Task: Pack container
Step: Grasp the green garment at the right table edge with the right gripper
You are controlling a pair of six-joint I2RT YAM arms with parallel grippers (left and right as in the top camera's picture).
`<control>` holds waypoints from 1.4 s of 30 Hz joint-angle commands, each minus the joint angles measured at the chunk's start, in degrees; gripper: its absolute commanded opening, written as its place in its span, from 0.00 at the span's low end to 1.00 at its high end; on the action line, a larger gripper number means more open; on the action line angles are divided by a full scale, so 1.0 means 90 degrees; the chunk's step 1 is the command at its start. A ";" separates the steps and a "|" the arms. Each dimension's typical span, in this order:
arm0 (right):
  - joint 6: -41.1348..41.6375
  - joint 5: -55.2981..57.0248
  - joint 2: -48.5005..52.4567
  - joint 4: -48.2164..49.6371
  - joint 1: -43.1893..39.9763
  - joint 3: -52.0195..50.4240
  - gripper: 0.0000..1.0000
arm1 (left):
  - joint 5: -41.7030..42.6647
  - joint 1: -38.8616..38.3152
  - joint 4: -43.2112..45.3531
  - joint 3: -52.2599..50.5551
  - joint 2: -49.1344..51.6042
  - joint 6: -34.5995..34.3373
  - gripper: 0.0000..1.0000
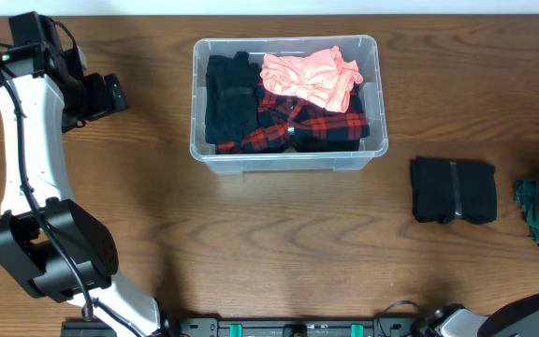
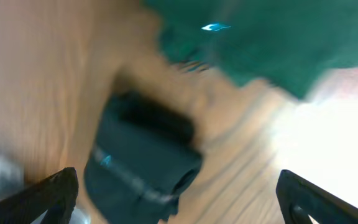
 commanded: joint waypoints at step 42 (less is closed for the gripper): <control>-0.0007 0.1666 0.1780 0.3490 -0.1144 -0.1394 0.91 | -0.0007 0.0010 -0.0002 -0.0036 -0.0005 0.0012 0.98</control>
